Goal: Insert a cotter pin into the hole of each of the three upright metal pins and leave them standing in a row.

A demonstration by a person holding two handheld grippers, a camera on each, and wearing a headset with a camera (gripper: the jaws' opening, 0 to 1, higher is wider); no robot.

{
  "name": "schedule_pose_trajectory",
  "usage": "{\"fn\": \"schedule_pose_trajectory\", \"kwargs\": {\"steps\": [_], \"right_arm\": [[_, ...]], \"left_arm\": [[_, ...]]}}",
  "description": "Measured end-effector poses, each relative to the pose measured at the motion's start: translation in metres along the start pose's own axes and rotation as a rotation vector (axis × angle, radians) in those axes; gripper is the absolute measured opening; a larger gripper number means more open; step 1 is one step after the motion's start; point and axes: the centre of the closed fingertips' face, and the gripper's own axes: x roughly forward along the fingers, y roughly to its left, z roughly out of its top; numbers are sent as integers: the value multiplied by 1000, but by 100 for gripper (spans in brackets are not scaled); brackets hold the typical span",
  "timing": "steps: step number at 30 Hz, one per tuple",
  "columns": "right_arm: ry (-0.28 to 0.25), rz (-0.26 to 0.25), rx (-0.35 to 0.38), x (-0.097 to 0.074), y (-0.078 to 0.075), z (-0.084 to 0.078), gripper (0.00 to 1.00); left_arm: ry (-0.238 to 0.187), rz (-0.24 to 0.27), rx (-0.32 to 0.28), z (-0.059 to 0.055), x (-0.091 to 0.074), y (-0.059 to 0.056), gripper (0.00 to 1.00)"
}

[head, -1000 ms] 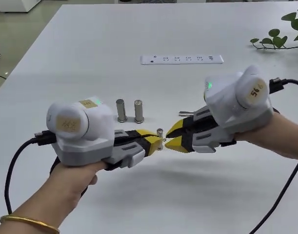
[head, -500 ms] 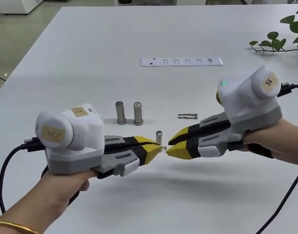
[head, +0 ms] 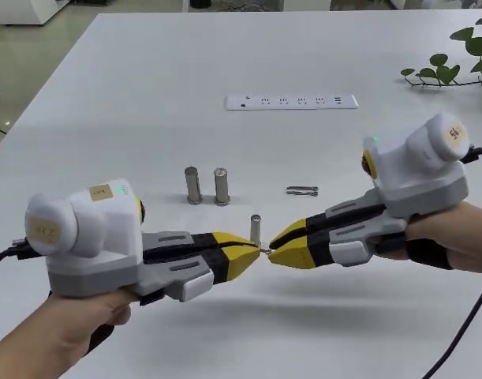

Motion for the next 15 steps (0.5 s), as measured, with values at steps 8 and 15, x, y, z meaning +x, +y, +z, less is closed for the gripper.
{"fn": "schedule_pose_trajectory", "kwargs": {"steps": [8, 15], "right_arm": [[-9, 50, -11, 2, 11, 4, 6], [-12, 74, -30, 3, 16, 6, 1]], "left_arm": [[-7, -41, 10, 3, 0, -10, 0], [-8, -57, 11, 2, -2, -15, 0]]}}
